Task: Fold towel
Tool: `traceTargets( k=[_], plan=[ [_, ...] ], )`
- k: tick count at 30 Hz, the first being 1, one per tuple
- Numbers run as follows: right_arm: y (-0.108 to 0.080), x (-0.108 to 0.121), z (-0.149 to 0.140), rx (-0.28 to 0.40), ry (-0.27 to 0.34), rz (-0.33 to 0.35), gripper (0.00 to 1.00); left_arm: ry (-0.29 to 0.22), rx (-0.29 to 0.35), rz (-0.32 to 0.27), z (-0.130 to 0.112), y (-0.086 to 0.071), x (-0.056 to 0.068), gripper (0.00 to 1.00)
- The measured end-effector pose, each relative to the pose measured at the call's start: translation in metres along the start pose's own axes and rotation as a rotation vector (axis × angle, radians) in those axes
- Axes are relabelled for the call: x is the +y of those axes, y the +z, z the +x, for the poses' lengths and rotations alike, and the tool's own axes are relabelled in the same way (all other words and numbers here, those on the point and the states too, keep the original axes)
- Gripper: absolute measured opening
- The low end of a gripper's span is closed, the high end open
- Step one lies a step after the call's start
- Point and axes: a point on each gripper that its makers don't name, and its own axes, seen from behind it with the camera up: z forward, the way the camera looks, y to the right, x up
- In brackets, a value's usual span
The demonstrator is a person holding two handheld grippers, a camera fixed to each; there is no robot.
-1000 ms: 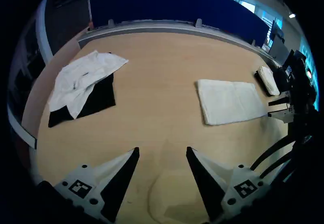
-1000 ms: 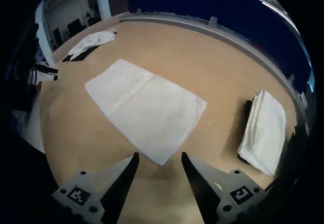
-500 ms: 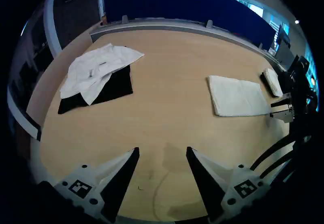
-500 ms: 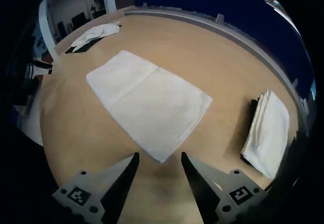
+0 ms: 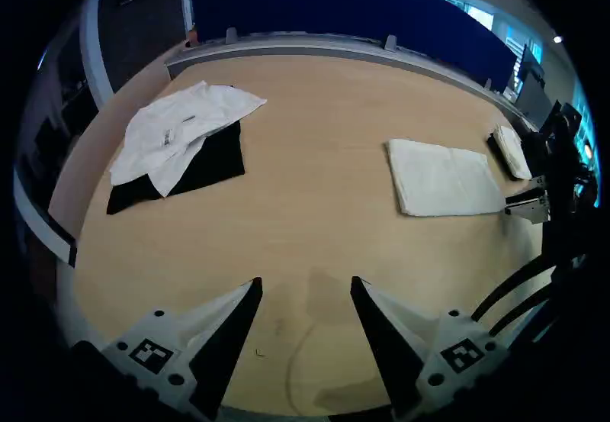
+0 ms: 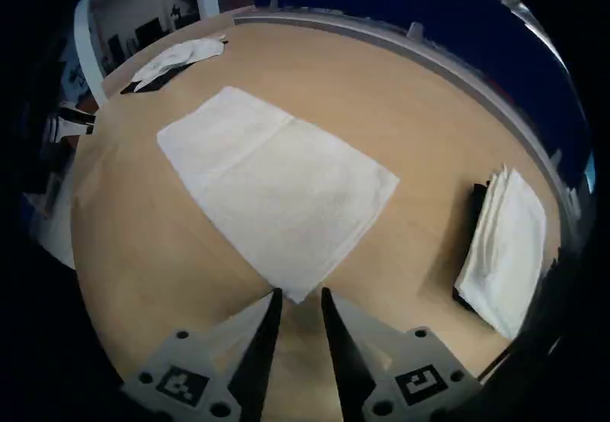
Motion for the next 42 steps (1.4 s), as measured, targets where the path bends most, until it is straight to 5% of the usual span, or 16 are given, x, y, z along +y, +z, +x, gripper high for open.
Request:
traceTargets(
  k=[3,13,20,27,42],
  plan=[
    [0.001,-0.003,0.000,-0.002,0.002,0.010,0.26,0.000,-0.001,-0.002,0.000,0.000,0.001,0.85],
    [0.003,-0.005,-0.007,-0.017,0.003,0.009,0.25,0.003,-0.002,-0.008,-0.001,0.001,0.005,0.85],
    [0.003,-0.004,-0.005,-0.008,0.010,-0.002,0.06,0.005,-0.003,-0.012,-0.002,0.004,0.007,0.85],
    [0.003,-0.004,-0.004,-0.012,0.010,-0.008,0.04,0.005,-0.003,-0.014,-0.003,0.003,0.006,0.86],
    [-0.036,-0.001,0.048,0.079,-0.006,-0.040,0.03,-0.007,0.003,-0.022,-0.001,-0.002,0.004,0.86]
  ],
)
